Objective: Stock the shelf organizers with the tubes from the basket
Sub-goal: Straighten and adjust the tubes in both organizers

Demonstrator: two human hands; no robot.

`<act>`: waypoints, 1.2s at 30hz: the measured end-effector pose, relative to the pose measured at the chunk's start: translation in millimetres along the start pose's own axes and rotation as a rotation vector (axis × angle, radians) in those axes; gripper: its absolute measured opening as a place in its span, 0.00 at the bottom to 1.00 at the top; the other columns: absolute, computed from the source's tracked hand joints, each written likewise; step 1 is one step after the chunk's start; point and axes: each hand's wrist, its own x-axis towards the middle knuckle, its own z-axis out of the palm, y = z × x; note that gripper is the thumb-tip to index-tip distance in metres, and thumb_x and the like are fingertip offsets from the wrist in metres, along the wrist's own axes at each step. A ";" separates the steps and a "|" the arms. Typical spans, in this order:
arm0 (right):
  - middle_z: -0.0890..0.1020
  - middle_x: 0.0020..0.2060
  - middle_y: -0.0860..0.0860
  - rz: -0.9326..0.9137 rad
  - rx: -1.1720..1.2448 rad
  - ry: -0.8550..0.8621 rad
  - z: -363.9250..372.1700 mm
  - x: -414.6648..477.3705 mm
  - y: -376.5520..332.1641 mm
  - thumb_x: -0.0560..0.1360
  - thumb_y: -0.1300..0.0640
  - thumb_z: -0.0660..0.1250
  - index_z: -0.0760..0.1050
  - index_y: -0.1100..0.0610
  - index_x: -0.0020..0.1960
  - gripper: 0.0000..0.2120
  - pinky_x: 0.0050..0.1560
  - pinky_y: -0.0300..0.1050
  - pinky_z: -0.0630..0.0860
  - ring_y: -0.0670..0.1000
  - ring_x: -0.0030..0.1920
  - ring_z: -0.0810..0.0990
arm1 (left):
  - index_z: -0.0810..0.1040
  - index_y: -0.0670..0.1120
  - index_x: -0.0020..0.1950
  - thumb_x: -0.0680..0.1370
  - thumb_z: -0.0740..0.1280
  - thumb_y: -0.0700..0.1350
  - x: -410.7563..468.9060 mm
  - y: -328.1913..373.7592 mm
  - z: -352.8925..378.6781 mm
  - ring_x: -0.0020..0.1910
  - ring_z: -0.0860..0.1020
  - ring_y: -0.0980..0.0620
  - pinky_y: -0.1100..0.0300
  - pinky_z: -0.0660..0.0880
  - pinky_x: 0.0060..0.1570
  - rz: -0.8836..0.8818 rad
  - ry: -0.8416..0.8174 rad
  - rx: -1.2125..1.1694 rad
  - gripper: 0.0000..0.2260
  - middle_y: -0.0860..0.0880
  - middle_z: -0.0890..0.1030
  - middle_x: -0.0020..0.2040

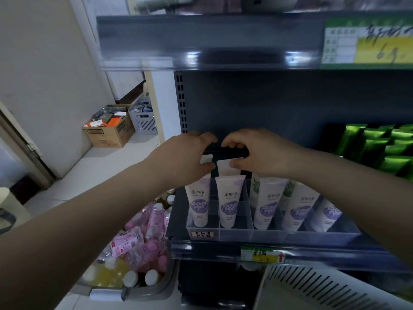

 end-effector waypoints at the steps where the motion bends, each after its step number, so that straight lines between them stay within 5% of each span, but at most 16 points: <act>1: 0.77 0.55 0.46 0.008 0.008 -0.025 1.1 3.6 1.5 0.72 0.53 0.69 0.74 0.48 0.61 0.17 0.55 0.43 0.73 0.45 0.53 0.74 | 0.64 0.52 0.70 0.75 0.65 0.54 4.0 -1.7 1.4 0.59 0.75 0.48 0.61 0.69 0.51 -0.013 -0.024 0.005 0.25 0.48 0.75 0.63; 9: 0.82 0.49 0.48 0.054 0.064 -0.090 13.1 16.6 2.5 0.71 0.58 0.70 0.79 0.51 0.54 0.12 0.48 0.43 0.76 0.46 0.48 0.79 | 0.75 0.49 0.58 0.74 0.66 0.43 24.0 -9.3 6.4 0.53 0.77 0.49 0.59 0.72 0.44 -0.059 -0.246 0.013 0.13 0.48 0.79 0.55; 14: 0.82 0.46 0.48 0.078 0.064 -0.035 18.6 17.2 4.3 0.71 0.57 0.70 0.80 0.51 0.49 0.07 0.49 0.48 0.77 0.48 0.47 0.79 | 0.77 0.48 0.54 0.74 0.63 0.37 25.0 -13.6 10.1 0.51 0.78 0.48 0.57 0.74 0.43 -0.018 -0.221 0.042 0.11 0.48 0.79 0.53; 36: 0.82 0.45 0.47 0.117 0.087 0.077 29.2 27.5 14.8 0.72 0.58 0.68 0.80 0.51 0.48 0.06 0.45 0.44 0.76 0.47 0.46 0.79 | 0.75 0.54 0.58 0.75 0.63 0.38 24.6 -21.5 24.2 0.52 0.78 0.46 0.56 0.72 0.47 -0.045 -0.096 0.019 0.15 0.48 0.80 0.53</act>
